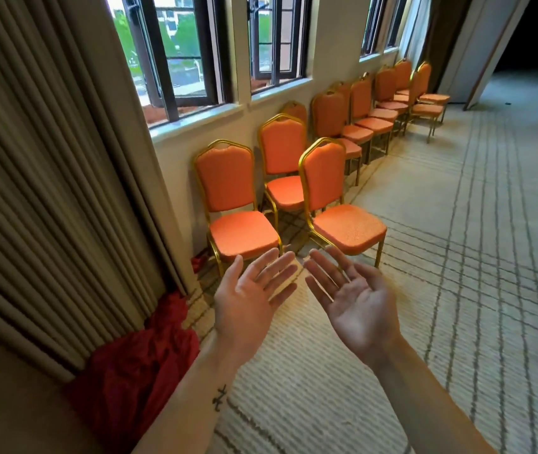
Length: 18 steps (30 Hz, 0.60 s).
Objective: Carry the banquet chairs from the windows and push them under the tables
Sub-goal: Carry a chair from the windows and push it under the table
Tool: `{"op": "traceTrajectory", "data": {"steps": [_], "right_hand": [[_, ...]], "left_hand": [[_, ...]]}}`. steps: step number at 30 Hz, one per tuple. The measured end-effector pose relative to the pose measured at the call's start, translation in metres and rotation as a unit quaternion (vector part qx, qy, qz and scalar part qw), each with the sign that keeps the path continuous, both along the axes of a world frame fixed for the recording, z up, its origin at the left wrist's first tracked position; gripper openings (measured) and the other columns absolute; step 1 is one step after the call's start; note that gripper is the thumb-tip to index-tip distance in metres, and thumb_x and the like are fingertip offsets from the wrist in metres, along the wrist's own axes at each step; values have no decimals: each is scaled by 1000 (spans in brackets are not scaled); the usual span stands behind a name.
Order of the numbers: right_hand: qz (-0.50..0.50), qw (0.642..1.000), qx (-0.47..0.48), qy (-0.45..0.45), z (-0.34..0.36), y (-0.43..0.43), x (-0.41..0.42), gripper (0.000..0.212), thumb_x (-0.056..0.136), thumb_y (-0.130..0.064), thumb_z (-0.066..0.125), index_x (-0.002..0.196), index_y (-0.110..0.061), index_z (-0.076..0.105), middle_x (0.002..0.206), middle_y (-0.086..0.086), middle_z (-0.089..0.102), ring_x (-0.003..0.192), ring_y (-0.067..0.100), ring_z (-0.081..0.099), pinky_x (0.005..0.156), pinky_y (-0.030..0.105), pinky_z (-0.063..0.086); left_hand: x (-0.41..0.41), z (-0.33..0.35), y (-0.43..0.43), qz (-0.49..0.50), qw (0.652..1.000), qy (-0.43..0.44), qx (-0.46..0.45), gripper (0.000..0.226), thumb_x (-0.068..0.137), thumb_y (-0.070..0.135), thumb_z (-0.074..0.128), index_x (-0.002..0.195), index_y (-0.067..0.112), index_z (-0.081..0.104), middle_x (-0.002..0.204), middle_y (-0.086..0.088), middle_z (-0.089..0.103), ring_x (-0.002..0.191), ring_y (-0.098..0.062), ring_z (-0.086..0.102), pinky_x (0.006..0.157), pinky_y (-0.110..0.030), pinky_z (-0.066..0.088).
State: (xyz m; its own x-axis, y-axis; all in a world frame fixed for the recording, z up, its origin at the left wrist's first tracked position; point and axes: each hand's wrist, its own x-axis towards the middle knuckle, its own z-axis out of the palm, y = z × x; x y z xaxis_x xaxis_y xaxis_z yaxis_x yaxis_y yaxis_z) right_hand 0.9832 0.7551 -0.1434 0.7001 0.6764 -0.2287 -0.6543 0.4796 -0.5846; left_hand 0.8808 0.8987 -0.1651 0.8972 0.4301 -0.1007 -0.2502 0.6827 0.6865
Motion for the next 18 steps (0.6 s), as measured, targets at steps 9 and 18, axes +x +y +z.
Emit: {"op": "traceTrajectory", "data": {"steps": [9, 18], "right_hand": [[-37, 997, -63, -7, -27, 123, 134, 45, 105, -28, 40, 144, -7, 50, 137, 19, 63, 128, 34, 61, 117, 50, 38], [-43, 997, -68, 20, -71, 228, 335, 43, 105, -27, 41, 143, -8, 52, 137, 18, 64, 128, 34, 61, 115, 49, 40]], "left_hand": [[135, -23, 116, -43, 997, 58, 36, 68, 104, 54, 29, 145, 6, 54, 143, -16, 60, 137, -31, 55, 119, -53, 32], [323, -45, 224, -31, 993, 103, 58, 67, 102, 55, 33, 143, 7, 55, 143, -15, 61, 136, -32, 55, 121, -53, 31]]}}
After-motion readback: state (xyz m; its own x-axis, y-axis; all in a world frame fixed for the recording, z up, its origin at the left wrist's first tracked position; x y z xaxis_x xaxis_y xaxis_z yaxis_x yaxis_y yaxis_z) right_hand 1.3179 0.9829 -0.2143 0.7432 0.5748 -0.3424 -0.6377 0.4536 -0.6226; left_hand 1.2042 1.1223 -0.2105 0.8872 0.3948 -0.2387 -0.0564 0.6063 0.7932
